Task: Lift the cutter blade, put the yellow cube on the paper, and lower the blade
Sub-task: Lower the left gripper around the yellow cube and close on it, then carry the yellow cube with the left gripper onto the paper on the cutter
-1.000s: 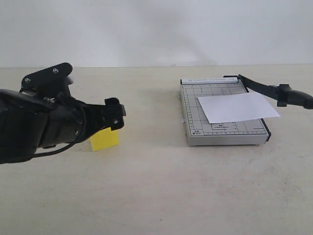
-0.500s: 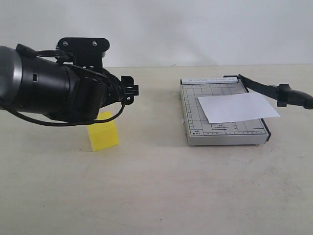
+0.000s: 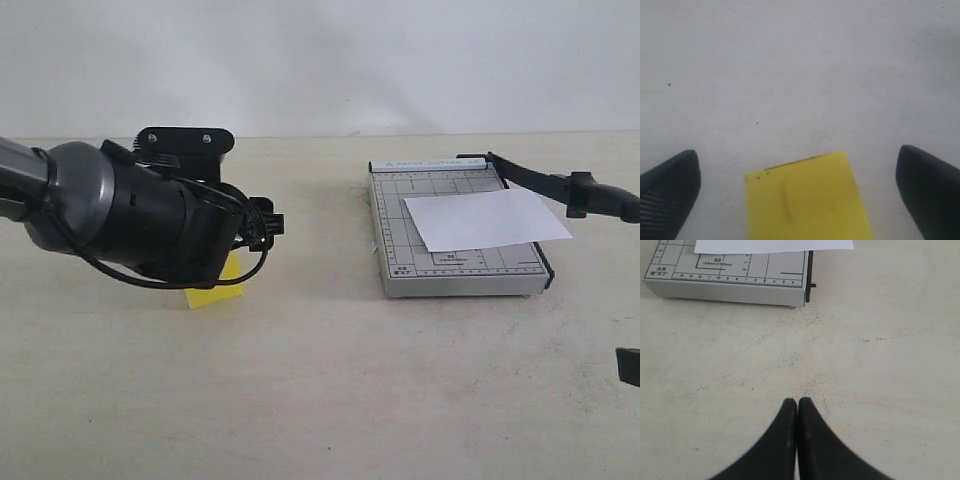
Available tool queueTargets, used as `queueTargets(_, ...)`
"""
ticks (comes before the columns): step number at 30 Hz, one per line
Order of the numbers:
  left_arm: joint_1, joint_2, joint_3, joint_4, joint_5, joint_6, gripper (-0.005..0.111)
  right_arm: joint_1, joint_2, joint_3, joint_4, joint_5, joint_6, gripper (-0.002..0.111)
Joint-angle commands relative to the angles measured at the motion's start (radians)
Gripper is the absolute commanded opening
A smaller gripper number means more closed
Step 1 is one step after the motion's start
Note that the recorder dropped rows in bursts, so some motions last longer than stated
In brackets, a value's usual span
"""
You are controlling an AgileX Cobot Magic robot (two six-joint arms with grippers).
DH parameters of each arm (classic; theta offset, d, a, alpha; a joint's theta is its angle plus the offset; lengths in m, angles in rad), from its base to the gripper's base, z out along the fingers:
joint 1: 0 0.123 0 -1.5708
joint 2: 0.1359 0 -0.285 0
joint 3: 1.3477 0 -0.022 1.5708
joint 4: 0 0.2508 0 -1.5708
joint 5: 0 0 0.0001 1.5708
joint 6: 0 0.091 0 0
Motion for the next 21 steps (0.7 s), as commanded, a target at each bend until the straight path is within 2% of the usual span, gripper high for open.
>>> queueTargets(1, -0.002, 0.019, -0.005, -0.003, -0.007, -0.077, 0.099, 0.006, -0.004, -0.006, -0.005, -0.001, -0.016, 0.0)
queueTargets(8, -0.002, 0.106, -0.005, -0.003, 0.028, -0.119, 0.099, 0.006, -0.004, -0.006, -0.003, -0.001, -0.016, 0.0)
queueTargets(12, -0.002, 0.12, -0.014, -0.003, 0.018, -0.119, 0.092, 0.006, -0.004, -0.006, -0.001, -0.001, -0.016, 0.0)
queueTargets(14, -0.002, 0.122, -0.02, -0.003, 0.003, -0.119, 0.081, 0.006, -0.004, -0.006, -0.001, -0.001, -0.016, 0.0)
queueTargets(15, -0.002, 0.122, -0.022, -0.003, 0.001, -0.117, 0.071, 0.006, -0.004, -0.006, -0.001, -0.001, -0.016, 0.0)
queueTargets(20, -0.002, 0.108, -0.023, -0.003, 0.065, -0.094, 0.004, 0.006, -0.004, -0.006, -0.001, -0.001, -0.016, 0.0)
queueTargets(21, -0.002, 0.102, -0.023, -0.003, 0.084, -0.056, 0.006, 0.006, -0.004, -0.006, -0.001, -0.001, -0.016, 0.0)
